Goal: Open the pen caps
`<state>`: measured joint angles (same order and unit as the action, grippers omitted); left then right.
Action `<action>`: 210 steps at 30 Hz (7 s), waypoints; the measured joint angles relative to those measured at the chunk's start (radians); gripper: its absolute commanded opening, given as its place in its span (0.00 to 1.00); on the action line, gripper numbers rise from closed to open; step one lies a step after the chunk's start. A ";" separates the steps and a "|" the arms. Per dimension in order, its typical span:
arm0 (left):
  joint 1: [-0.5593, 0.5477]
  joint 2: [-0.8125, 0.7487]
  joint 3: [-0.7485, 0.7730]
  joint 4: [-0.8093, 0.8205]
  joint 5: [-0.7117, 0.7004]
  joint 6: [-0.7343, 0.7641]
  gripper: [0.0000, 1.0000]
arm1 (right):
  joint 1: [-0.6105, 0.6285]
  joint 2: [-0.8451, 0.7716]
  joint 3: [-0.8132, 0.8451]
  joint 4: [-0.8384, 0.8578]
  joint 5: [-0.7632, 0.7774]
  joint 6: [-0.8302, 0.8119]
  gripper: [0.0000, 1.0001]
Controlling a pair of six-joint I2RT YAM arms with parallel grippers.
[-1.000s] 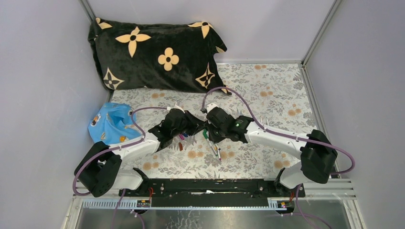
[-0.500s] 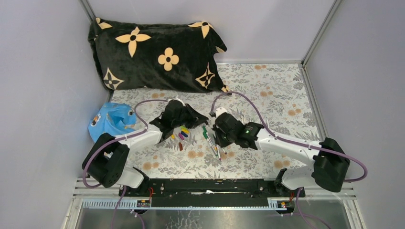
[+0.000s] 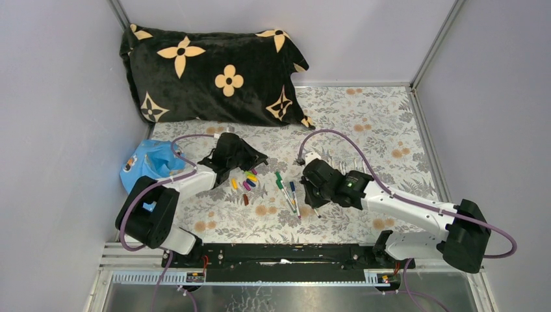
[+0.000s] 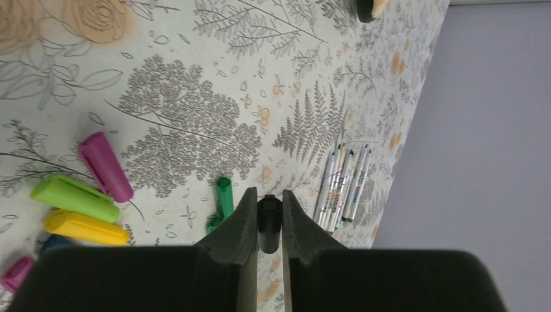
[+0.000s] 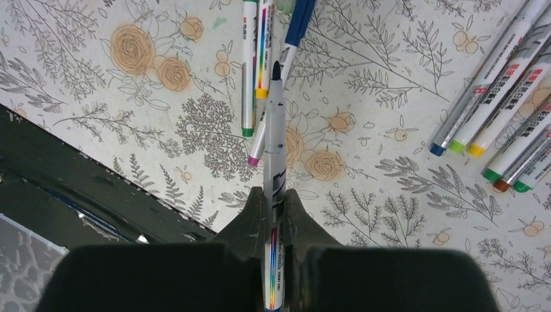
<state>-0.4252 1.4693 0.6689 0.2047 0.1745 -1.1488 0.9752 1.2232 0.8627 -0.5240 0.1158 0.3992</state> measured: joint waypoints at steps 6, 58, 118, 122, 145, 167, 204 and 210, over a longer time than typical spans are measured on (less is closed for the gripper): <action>0.013 0.014 0.004 -0.032 -0.003 0.022 0.00 | 0.000 -0.027 -0.031 -0.020 0.022 0.021 0.00; -0.027 -0.083 -0.066 -0.201 -0.069 0.003 0.67 | -0.271 0.452 0.120 0.074 0.210 -0.017 0.54; -0.053 -0.253 -0.122 -0.209 -0.068 -0.050 0.67 | -0.013 0.505 0.183 0.070 0.118 0.007 0.52; -0.053 -0.254 -0.122 -0.209 -0.068 -0.051 0.67 | -0.013 0.512 0.180 0.084 0.118 0.010 0.44; -0.060 -0.221 -0.114 -0.203 -0.027 -0.069 0.68 | -0.012 0.399 0.061 0.153 0.099 0.058 0.00; -0.197 -0.120 -0.042 -0.145 0.002 -0.092 0.68 | 0.044 0.294 0.137 0.079 0.095 0.035 0.00; -0.282 -0.113 -0.066 -0.083 0.001 -0.134 0.29 | 0.091 0.295 0.232 0.054 0.106 0.030 0.00; -0.288 -0.124 -0.067 -0.072 -0.005 -0.140 0.11 | 0.092 0.295 0.233 0.053 0.109 0.028 0.00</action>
<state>-0.7132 1.3449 0.6018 0.1326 0.1692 -1.2892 1.0672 1.5185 1.0954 -0.4713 0.2249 0.4271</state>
